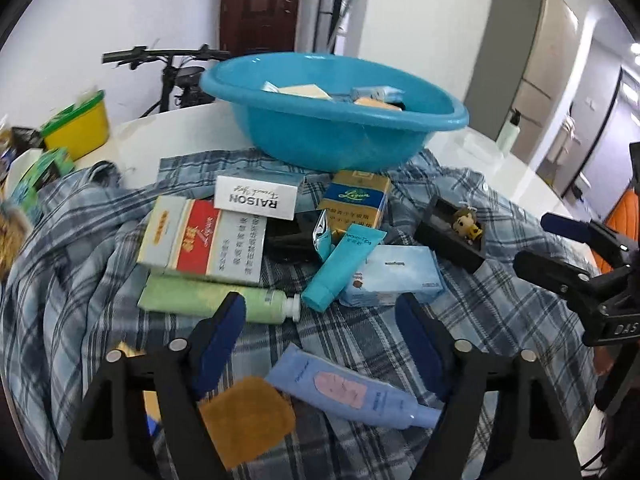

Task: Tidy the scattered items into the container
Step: 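Grasp a light blue tube with the left tool while the right tool approaches the boxed figurine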

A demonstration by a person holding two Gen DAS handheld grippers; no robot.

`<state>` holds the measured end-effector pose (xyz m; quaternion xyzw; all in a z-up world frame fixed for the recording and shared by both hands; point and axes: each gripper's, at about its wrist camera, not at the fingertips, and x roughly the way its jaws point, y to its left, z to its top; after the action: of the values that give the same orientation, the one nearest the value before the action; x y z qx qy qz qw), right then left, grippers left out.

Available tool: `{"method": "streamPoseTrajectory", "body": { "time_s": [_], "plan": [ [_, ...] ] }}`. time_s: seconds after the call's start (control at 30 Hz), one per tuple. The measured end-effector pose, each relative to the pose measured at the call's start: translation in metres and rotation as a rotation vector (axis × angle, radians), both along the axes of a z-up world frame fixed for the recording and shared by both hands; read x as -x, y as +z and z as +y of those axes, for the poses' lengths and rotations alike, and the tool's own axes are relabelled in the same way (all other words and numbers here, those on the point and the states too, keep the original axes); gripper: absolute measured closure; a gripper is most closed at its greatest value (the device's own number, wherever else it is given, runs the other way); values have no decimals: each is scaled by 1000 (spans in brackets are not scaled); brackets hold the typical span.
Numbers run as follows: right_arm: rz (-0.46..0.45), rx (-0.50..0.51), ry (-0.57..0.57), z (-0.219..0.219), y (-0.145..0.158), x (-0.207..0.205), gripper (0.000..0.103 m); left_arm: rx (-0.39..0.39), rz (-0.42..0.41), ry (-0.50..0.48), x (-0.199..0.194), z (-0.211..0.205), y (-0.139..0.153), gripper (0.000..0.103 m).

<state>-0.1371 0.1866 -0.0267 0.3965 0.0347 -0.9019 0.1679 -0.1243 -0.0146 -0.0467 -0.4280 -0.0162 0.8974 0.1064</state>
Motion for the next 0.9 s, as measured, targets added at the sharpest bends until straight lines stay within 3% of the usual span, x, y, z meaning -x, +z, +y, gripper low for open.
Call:
{"method": "streamPoseTrajectory", "body": {
  "time_s": [0.07, 0.23, 0.37, 0.5, 0.63, 0.9],
  "plan": [
    [-2, -1, 8, 0, 0, 1, 0, -16, -7, -21, 6, 0, -2, 26],
    [-4, -2, 10, 2, -1, 6, 0, -36, -51, -76, 19, 3, -11, 62],
    [-6, 20, -7, 3, -1, 14, 0, -19, -57, -83, 27, 5, -17, 63],
    [-3, 1, 18, -3, -2, 16, 0, -51, -78, -97, 35, 4, -21, 63],
    [-8, -22, 18, -5, -5, 23, 0, -93, -81, -117, 39, 6, -20, 81],
    [-16, -37, 2, 0, -11, 39, 0, -44, -24, -111, 26, 11, -10, 81]
  ]
}}
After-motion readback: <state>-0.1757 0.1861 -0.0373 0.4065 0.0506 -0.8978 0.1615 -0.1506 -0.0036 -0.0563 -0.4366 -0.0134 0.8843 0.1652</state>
